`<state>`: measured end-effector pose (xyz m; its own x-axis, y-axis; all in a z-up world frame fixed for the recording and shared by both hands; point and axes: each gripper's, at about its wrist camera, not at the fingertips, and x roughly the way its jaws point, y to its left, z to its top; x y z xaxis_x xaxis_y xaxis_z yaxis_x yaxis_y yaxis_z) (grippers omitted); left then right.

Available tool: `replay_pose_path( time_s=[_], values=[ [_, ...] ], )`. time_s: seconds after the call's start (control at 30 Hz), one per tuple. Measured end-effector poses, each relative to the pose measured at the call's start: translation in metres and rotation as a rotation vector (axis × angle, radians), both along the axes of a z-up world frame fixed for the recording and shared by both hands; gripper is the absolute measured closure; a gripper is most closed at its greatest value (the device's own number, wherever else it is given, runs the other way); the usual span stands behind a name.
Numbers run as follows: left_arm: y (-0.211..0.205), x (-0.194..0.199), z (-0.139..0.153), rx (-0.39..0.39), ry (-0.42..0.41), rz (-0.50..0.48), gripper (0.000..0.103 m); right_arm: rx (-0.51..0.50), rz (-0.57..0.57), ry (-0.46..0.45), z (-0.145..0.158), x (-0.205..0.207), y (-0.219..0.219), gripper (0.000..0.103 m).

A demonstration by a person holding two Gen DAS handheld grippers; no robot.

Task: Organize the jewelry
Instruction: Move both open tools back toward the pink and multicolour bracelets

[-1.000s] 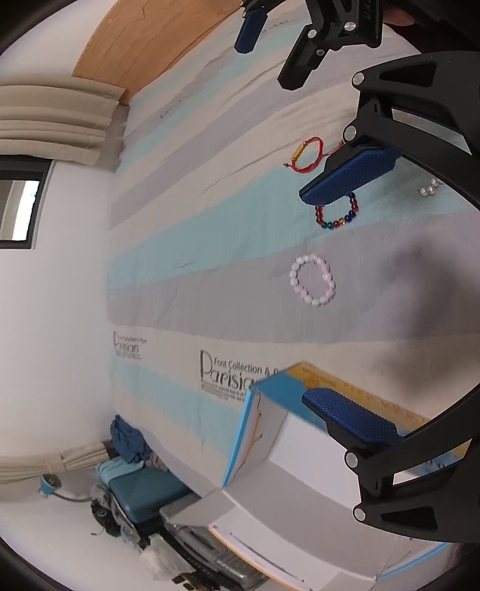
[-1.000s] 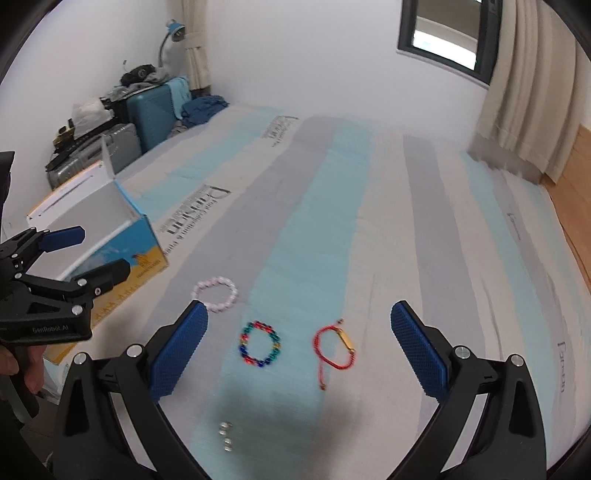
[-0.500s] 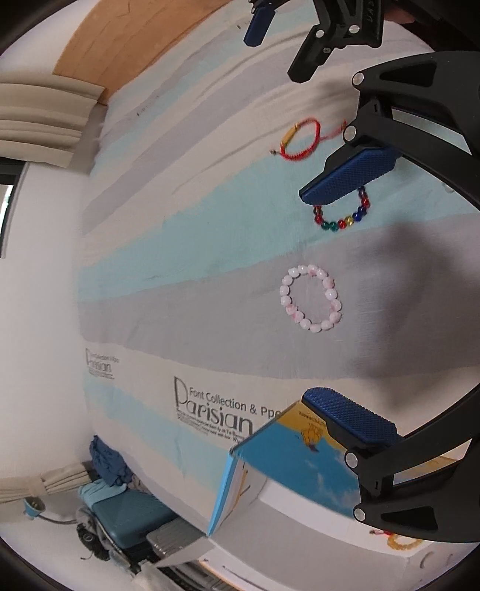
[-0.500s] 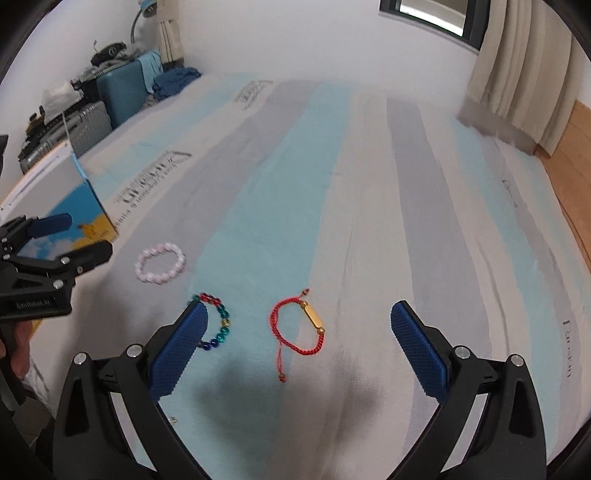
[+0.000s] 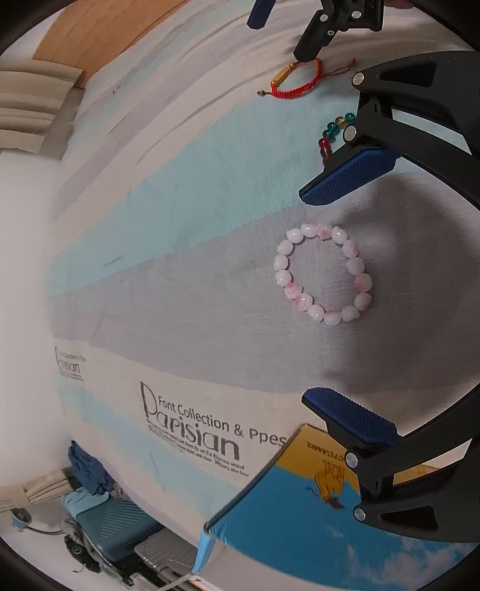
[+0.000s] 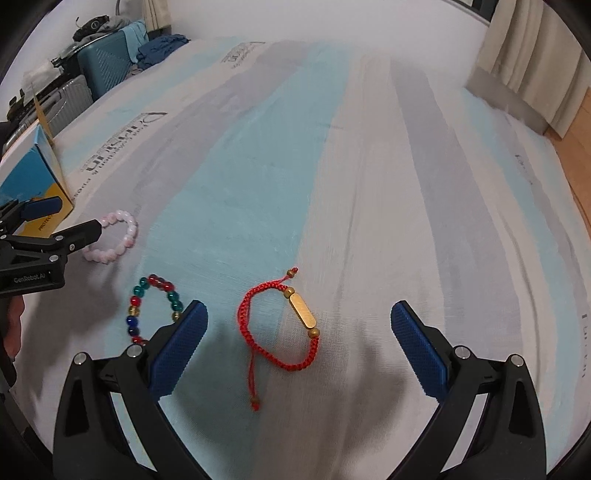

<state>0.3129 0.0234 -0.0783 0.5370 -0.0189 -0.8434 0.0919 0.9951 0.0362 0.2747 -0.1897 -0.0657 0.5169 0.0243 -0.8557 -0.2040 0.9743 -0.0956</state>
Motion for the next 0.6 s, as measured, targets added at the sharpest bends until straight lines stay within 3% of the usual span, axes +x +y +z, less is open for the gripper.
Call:
replay_pose_path(
  time_s=[0.5,0.6],
  values=[
    [-0.014,0.008,-0.05,0.052,0.048,-0.066,0.012,0.028,0.03,0.1,-0.043,0.01,0.005,0.016],
    [-0.011,0.008,-0.051,0.026,0.041,-0.053,0.011,0.046,0.022,0.095,-0.048,0.008,0.002,0.017]
  ],
)
